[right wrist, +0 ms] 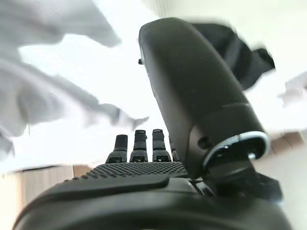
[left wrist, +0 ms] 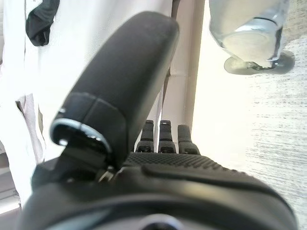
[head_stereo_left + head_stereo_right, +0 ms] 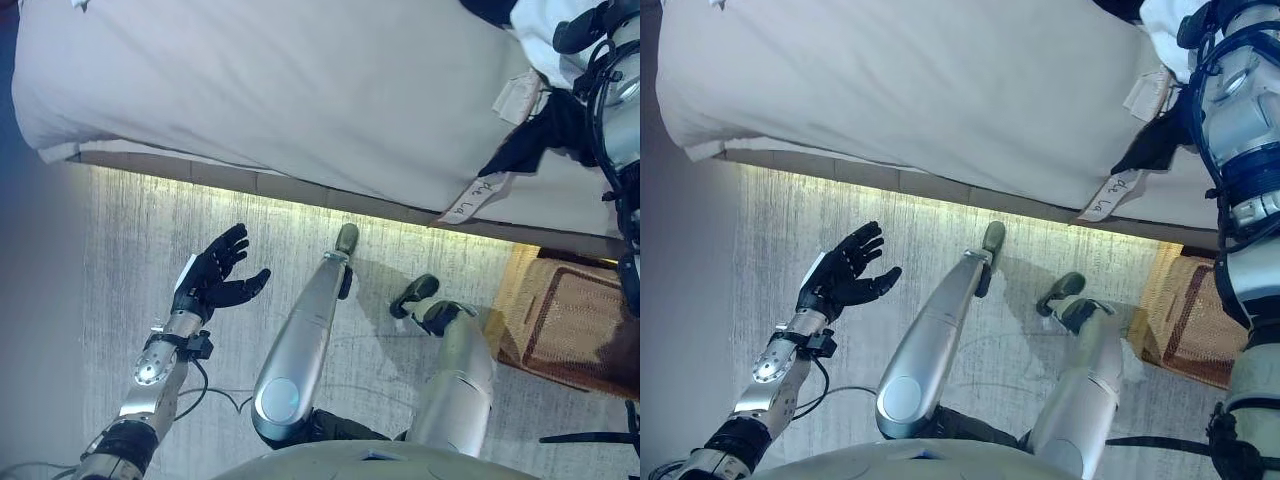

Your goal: Pick up the clothes from the bed and place them into the basket

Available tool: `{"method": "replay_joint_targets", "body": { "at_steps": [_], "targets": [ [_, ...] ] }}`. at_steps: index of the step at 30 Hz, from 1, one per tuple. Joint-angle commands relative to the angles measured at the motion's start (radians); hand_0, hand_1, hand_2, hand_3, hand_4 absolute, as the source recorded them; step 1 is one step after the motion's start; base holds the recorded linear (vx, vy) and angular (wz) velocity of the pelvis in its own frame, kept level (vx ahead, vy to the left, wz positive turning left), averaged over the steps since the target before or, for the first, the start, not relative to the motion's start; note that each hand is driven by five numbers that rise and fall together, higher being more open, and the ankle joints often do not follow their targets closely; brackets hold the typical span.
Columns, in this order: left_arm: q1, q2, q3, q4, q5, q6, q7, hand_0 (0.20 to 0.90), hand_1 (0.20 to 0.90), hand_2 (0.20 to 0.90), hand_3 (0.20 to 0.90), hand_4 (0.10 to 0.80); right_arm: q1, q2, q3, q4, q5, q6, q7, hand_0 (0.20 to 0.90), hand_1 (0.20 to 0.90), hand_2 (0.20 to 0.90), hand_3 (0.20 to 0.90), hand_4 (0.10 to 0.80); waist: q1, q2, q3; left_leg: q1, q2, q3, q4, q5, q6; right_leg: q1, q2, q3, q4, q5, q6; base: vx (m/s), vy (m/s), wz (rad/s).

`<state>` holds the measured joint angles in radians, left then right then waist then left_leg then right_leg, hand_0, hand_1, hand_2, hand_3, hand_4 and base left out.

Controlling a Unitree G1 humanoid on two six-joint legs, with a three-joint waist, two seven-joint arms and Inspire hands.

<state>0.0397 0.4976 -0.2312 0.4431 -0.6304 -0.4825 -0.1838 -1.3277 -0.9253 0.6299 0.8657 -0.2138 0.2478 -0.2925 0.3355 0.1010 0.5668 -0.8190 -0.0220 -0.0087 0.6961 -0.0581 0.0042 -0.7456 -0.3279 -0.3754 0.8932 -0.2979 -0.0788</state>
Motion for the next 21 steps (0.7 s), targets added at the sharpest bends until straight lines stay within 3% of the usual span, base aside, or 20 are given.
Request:
{"method": "replay_joint_targets", "body": {
  "at_steps": [1, 12, 13, 14, 15, 21],
  "targets": [
    [0.084, 0.07, 0.032, -0.117, -0.037, -0.085, -0.006, 0.9, 0.9, 0.9, 0.9, 0.8, -0.172, -0.075, 0.089, 0.04, 0.002, 0.038, -0.024, 0.9, 0.9, 0.9, 0.9, 0.8, 0.018, 0.032, -0.047, -0.034, -0.008, -0.006, -0.004, -0.069, 0.013, -0.038, 0.047, -0.027, 0.068, -0.025, -0.002, -0.011, -0.05, 0.12],
    [0.097, 0.08, 0.04, -0.189, -0.057, -0.073, 0.005, 0.9, 0.9, 0.9, 0.9, 0.8, -0.238, -0.11, 0.142, 0.253, 0.052, 0.092, 0.086, 0.9, 0.9, 0.9, 0.9, 0.8, 0.024, 0.04, -0.047, -0.145, -0.02, -0.011, 0.08, -0.089, 0.027, -0.145, 0.046, -0.012, 0.126, -0.024, 0.002, -0.015, -0.012, 0.03],
    [0.1, 0.08, 0.045, -0.185, -0.059, -0.075, -0.003, 0.9, 0.9, 0.9, 0.9, 0.8, -0.238, -0.115, 0.143, 0.271, 0.06, 0.085, 0.092, 0.651, 0.651, 0.651, 0.609, 0.509, 0.022, 0.038, -0.047, -0.143, -0.019, -0.01, 0.087, -0.093, 0.026, -0.145, 0.048, -0.009, 0.129, -0.023, 0.003, 0.0, 0.0, 0.0],
    [0.1, 0.081, 0.047, -0.185, -0.06, -0.075, -0.004, 0.9, 0.9, 0.9, 0.9, 0.8, -0.237, -0.117, 0.14, 0.276, 0.062, 0.08, 0.089, 0.531, 0.531, 0.531, 0.469, 0.369, 0.021, 0.037, -0.047, -0.14, -0.018, -0.011, 0.089, -0.095, 0.025, -0.142, 0.049, -0.009, 0.13, -0.024, 0.004, 0.0, 0.0, 0.0],
    [0.1, 0.083, 0.048, -0.185, -0.06, -0.075, -0.005, 0.9, 0.9, 0.9, 0.9, 0.8, -0.235, -0.121, 0.137, 0.279, 0.067, 0.075, 0.083, 0.3, 0.3, 0.3, 0.2, 0.1, 0.02, 0.035, -0.047, -0.136, -0.017, -0.011, 0.089, -0.097, 0.024, -0.139, 0.05, -0.009, 0.129, -0.024, 0.004, 0.0, 0.0, 0.0],
    [0.12, 0.093, 0.06, -0.203, -0.062, -0.063, 0.002, 0.9, 0.9, 0.9, 0.9, 0.8, -0.211, -0.159, 0.103, 0.251, 0.087, 0.037, 0.063, 0.3, 0.3, 0.3, 0.2, 0.1, 0.007, 0.022, -0.047, -0.097, -0.008, -0.007, 0.087, -0.108, 0.021, -0.1, 0.06, -0.008, 0.115, -0.022, 0.008, 0.005, 0.001, -0.03]
  ]
}}
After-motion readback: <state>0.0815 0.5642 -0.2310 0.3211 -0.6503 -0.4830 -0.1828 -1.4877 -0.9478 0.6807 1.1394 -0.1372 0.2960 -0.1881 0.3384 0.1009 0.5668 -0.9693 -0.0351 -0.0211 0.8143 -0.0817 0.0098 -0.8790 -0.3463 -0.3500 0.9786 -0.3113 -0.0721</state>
